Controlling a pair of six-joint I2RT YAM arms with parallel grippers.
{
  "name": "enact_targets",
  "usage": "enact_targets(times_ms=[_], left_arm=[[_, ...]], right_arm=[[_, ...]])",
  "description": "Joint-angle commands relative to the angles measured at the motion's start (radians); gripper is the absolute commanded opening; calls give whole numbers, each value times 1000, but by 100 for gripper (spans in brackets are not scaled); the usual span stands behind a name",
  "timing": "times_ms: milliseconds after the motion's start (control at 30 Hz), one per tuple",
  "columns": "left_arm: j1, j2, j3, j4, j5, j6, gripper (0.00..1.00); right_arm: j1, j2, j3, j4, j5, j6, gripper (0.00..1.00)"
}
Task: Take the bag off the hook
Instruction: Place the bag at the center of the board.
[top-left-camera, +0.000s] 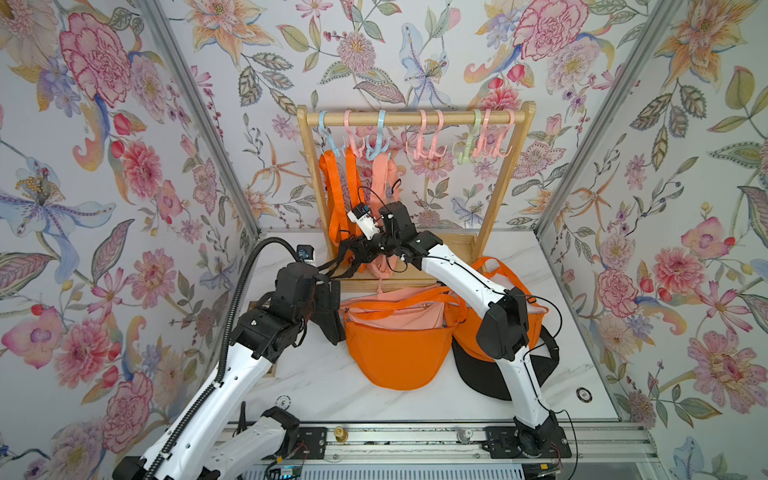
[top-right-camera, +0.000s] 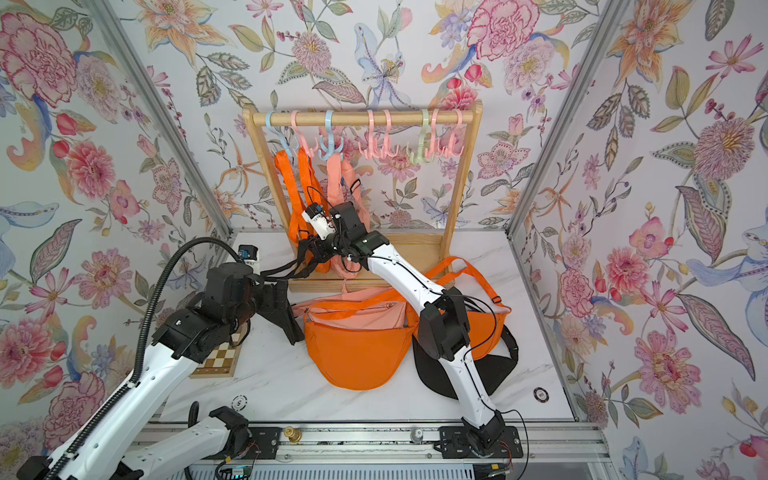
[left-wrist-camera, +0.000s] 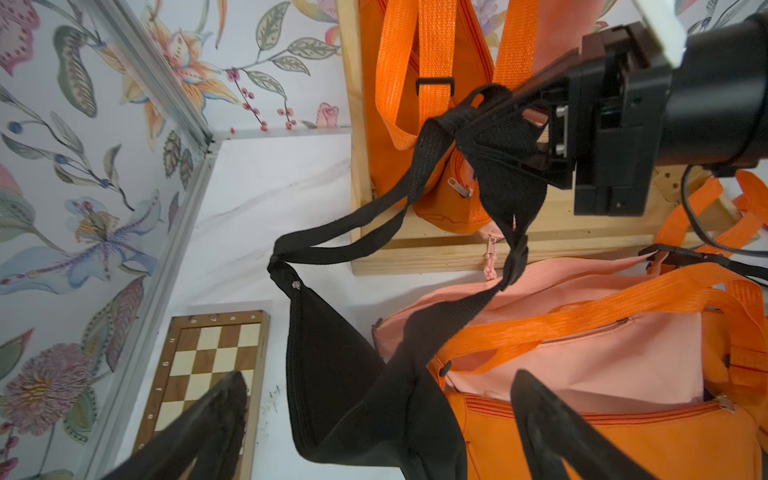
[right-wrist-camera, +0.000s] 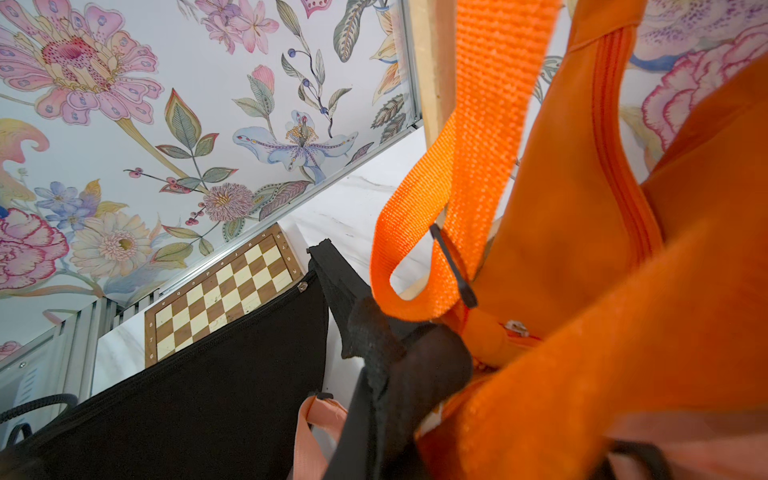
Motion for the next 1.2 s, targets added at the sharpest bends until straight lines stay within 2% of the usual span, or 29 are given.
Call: enact_targets(times_ms=[0,33,100,133,200,233,267,333,433,633,733,833,933,1167], left_arm=[[23,44,-41,-4,118,-30,100],[28,53,-55,12,133,-34,100],[58,65,-83,59,185,-34,90],[73,72,-88,75,205,-35,77],[94,91,-88,99,217,-35,36],[100,102,-84,106,221,-32,22],[104,117,-76,111,224,-25,10],[106,142,-50,105,222,-14,0],[107,173,17,36,169,8,0],[114,199,248,-250,-120,76,0],[114,227,355,-328,-197,107,0],[114,260,406,-339,-221,134,0],[114,303,389,-312,-208,153,0],[113,399,174,-78,-15,109,0]], right_arm=[[-6,-16,-15,-14,12,-7,0],[-6,-19,-17,-14,12,-7,0],[-4,-26,-23,-14,12,-7,0],[-3,-27,-25,-14,12,-7,0],[-3,-29,-27,-14,12,-5,0],[-2,-31,-28,-14,12,-5,0],[-1,-31,-31,-14,11,-5,0],[4,-33,-32,-14,12,-5,0],[13,-36,-41,-14,12,-6,0],[41,-36,-60,-7,5,-1,0],[58,-23,-58,5,-11,11,0],[69,-7,-54,5,-28,23,0],[70,-2,-74,6,-30,32,0],[63,-25,-146,8,7,17,0]])
